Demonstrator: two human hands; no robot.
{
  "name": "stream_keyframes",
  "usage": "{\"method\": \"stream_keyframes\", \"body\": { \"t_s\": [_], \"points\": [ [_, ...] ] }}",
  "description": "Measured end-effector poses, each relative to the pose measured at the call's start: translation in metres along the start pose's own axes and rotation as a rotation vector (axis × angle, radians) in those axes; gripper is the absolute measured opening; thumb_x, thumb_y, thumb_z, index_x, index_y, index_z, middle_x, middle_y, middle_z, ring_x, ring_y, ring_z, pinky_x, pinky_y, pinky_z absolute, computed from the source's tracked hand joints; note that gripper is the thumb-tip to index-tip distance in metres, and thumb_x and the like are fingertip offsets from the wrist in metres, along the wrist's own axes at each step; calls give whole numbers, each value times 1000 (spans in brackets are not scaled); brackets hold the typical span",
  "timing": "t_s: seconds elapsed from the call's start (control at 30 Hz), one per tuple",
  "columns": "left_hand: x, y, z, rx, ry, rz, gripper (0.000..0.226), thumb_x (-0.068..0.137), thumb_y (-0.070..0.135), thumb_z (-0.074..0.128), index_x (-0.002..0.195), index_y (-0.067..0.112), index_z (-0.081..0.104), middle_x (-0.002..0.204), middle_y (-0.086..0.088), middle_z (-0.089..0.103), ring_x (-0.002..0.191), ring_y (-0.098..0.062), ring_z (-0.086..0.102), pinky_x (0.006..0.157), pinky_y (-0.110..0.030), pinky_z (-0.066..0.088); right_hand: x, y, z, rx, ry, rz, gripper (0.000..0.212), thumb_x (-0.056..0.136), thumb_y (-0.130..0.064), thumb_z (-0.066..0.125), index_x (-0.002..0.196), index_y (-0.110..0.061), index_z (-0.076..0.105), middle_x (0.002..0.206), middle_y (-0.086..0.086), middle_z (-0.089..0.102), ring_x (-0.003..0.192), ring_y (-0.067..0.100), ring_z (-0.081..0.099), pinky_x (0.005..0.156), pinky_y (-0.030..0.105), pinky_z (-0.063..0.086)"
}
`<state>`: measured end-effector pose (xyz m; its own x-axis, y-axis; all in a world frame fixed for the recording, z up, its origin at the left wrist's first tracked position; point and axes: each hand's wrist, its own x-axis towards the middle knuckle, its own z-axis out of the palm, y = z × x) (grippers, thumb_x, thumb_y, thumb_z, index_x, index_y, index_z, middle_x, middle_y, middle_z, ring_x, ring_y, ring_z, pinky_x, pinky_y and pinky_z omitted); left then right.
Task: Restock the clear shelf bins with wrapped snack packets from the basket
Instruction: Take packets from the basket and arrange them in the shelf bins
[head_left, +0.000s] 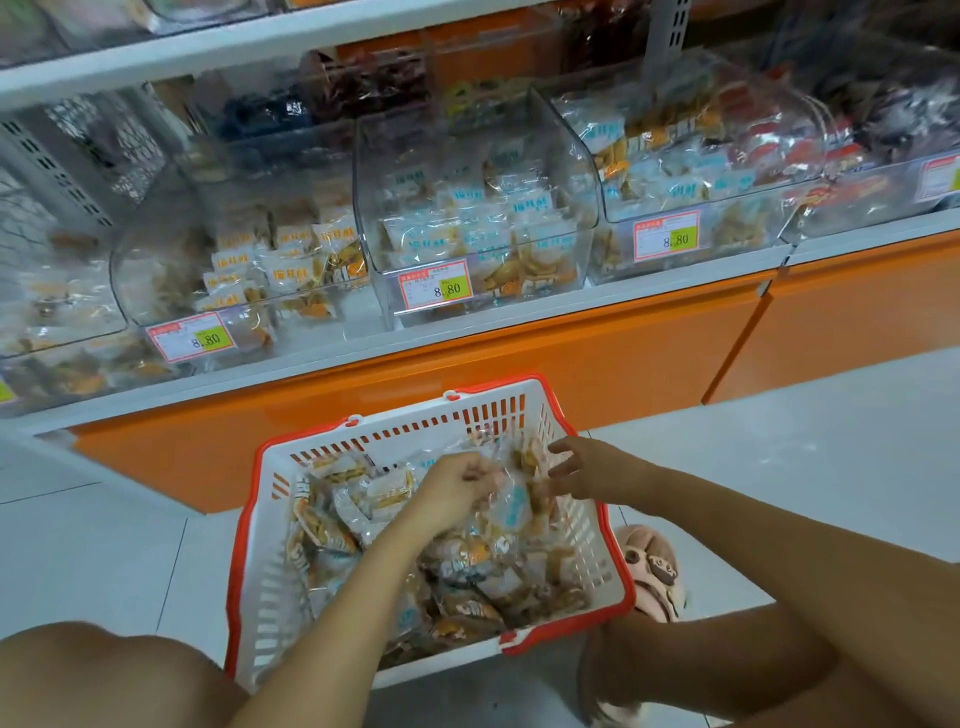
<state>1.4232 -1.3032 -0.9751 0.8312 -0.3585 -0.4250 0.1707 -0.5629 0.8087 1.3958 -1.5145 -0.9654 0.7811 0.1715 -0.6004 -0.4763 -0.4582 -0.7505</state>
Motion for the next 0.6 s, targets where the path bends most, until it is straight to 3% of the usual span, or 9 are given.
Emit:
{"method": "stream_keyframes", "body": {
  "t_s": [0.13, 0.2, 0.27, 0.37, 0.5, 0.6],
  "points": [
    [0, 51, -13, 9, 239, 189, 21, 101, 24, 42, 81, 21, 48, 80, 5, 52, 72, -8, 52, 59, -16, 41, 2, -15, -11, 502, 171, -40, 77, 81, -44, 70, 139, -7, 35, 115, 12, 62, 97, 25, 68, 75, 28, 58],
    [-1, 75, -13, -2, 349, 281, 22, 102, 28, 38, 82, 21, 45, 73, 5, 48, 60, 0, 47, 49, -11, 35, -3, -27, -18, 589, 165, -124, 64, 84, -45, 64, 130, -4, 46, 111, 11, 62, 93, 22, 68, 72, 25, 57],
    [1, 96, -10, -19, 511, 384, 23, 102, 29, 38, 83, 18, 45, 68, 4, 47, 54, -2, 44, 45, -14, 33, -12, -43, -23, 671, 144, -243, 42, 91, -43, 55, 109, -5, 60, 93, 8, 64, 82, 18, 66, 69, 24, 55],
    [8, 122, -9, -77, 724, 481, 20, 101, 26, 40, 86, 15, 46, 68, 4, 49, 57, -8, 45, 48, -15, 36, -26, -70, -32, 786, 213, -389, 38, 82, -44, 60, 92, -8, 63, 77, 3, 64, 72, 17, 61, 67, 25, 49],
    [14, 155, -6, -197, 774, 545, 20, 101, 28, 41, 84, 18, 45, 68, 4, 49, 55, -3, 45, 47, -16, 36, -43, -89, -56, 860, 356, -442, 22, 86, -25, 64, 94, -4, 65, 66, -5, 67, 59, 2, 63, 57, 14, 50],
    [16, 174, -5, -263, 717, 586, 22, 100, 31, 41, 80, 24, 43, 68, 2, 49, 56, -4, 47, 47, -22, 40, -51, -96, -78, 874, 361, -493, 14, 86, -20, 63, 78, -9, 60, 56, -8, 60, 53, 0, 57, 53, 11, 47]
  ]
}}
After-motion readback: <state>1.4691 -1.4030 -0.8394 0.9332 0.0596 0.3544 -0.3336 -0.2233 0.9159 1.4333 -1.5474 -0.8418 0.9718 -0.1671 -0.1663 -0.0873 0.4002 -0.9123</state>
